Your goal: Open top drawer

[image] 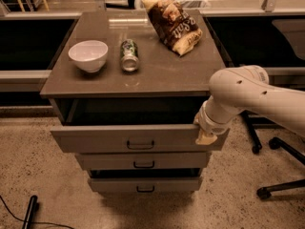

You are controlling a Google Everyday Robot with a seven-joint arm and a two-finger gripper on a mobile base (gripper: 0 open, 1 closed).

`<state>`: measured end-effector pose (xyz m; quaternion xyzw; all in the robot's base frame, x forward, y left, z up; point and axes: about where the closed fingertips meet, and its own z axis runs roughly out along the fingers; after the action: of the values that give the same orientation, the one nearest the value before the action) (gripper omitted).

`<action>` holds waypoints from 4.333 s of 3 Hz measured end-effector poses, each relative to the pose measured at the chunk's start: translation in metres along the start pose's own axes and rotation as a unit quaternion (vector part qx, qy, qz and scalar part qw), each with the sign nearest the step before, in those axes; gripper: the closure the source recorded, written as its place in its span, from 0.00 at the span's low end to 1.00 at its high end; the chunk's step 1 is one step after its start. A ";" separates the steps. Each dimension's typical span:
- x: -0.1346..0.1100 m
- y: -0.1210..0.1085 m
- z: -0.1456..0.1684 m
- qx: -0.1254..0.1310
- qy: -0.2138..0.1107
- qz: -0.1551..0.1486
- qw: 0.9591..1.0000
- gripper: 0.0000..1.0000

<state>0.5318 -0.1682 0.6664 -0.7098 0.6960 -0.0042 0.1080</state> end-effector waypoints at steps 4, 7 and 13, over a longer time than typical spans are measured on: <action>-0.018 0.028 -0.012 -0.024 0.005 -0.043 0.999 0.04; -0.019 0.058 0.007 -0.060 0.010 -0.054 0.997 0.18; -0.043 0.121 0.017 -0.120 0.041 -0.108 0.986 0.00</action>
Offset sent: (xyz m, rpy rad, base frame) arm -0.0688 0.0395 0.0242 -0.0287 0.0646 0.2177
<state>0.4133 -0.1244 0.6365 -0.7877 0.6147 0.0389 -0.0079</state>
